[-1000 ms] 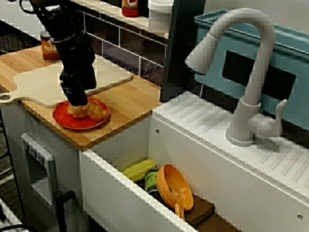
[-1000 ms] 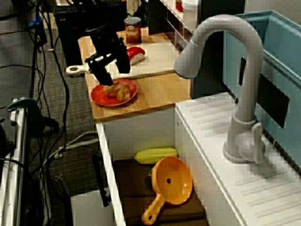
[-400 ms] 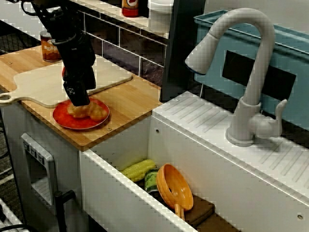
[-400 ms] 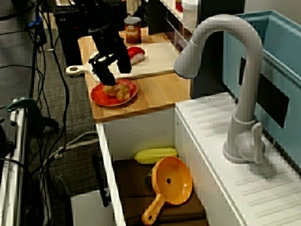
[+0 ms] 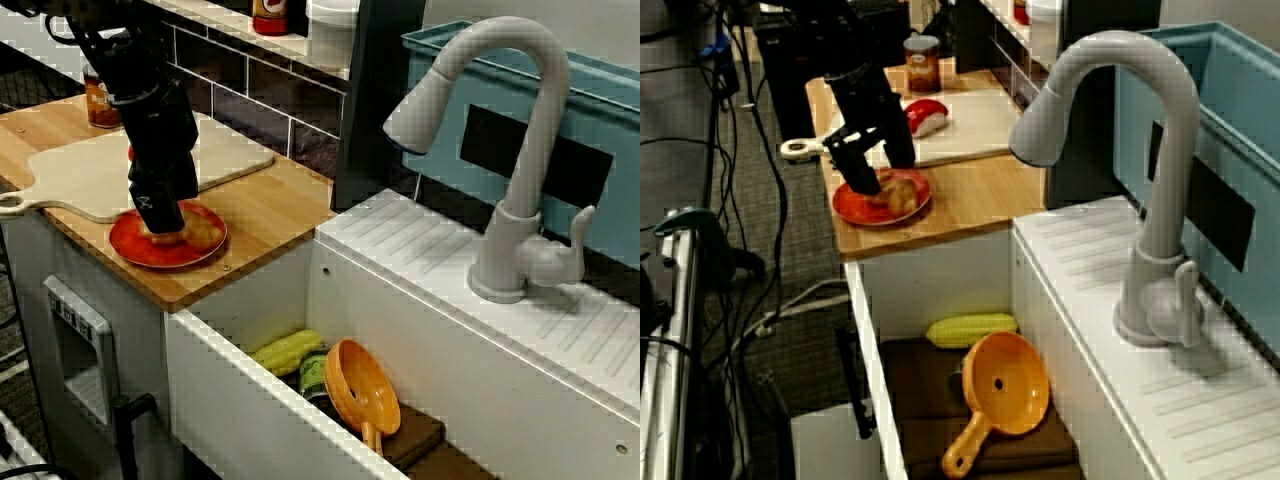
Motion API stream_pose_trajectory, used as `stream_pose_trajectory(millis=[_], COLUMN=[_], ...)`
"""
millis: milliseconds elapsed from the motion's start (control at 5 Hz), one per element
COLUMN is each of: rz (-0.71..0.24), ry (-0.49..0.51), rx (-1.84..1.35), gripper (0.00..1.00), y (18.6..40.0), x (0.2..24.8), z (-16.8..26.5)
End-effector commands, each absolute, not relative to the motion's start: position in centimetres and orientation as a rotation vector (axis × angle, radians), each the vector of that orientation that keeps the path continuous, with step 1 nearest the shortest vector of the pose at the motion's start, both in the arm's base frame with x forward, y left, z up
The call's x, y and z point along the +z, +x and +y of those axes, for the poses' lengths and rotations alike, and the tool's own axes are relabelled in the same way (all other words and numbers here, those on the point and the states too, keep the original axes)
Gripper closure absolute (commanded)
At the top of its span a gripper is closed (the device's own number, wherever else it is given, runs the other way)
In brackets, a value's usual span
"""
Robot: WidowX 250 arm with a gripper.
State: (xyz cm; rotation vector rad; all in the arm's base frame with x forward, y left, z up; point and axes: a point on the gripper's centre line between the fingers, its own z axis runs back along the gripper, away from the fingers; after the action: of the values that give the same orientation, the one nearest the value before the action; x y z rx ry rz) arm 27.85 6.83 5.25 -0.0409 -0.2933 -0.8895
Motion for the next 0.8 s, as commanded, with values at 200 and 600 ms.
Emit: stream_pose_trajectory(millis=[200,600], rz=[-0.299,-0.297], ry=[-0.016,-0.001], rx=[-0.841,-0.826], gripper=[0.0,0.0], y=[28.83,29.04], x=[5.22,5.03], z=[7.15,7.12])
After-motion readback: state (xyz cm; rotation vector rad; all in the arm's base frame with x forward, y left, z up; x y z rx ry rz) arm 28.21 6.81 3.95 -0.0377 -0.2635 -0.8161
